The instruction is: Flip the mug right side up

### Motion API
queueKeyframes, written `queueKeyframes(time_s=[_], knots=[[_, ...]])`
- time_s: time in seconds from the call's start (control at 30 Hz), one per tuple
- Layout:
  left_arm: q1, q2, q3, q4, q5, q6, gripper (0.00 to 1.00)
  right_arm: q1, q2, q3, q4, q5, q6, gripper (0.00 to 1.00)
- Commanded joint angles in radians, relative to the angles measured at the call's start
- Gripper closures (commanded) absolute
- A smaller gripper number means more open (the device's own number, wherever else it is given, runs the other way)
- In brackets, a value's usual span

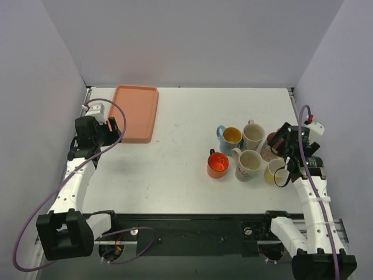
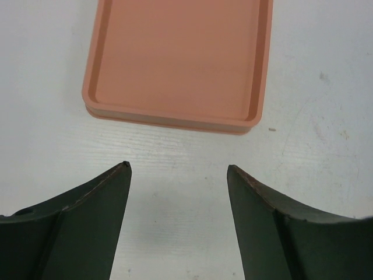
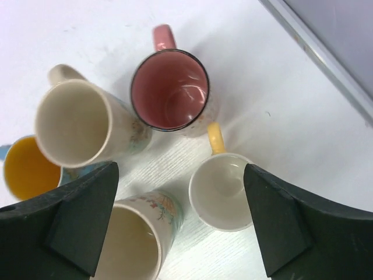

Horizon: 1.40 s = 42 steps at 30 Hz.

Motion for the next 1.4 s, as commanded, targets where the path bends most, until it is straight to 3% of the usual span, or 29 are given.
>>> queueKeyframes(time_s=[0.0, 0.03, 0.07, 0.2, 0.4, 0.7, 1.37], knots=[[-0.006, -0.048, 0.021, 0.264, -0.177, -0.06, 0.21, 0.077, -0.074, -0.012, 0.074, 0.044, -0.224, 0.16], [-0.006, -0.044, 0.032, 0.268, -0.201, -0.068, 0.21, 0.104, -0.118, -0.062, 0.112, 0.051, -0.279, 0.16], [-0.004, -0.043, 0.032, 0.327, -0.224, -0.08, 0.14, 0.119, -0.142, -0.09, 0.214, 0.054, -0.307, 0.16], [-0.006, -0.06, -0.044, 0.352, -0.248, -0.094, 0.12, 0.155, -0.283, -0.297, 0.509, 0.03, -0.369, 0.14], [-0.004, -0.162, -0.245, 0.36, -0.265, -0.135, 0.12, 0.155, -0.355, -0.453, 0.59, 0.001, -0.363, 0.15], [0.008, -0.224, -0.393, 0.358, -0.35, -0.123, 0.11, 0.158, -0.433, -0.518, 0.567, 0.027, -0.381, 0.15], [0.02, -0.235, -0.46, 0.355, -0.322, -0.14, 0.11, 0.156, -0.475, -0.538, 0.533, -0.004, -0.347, 0.15]])
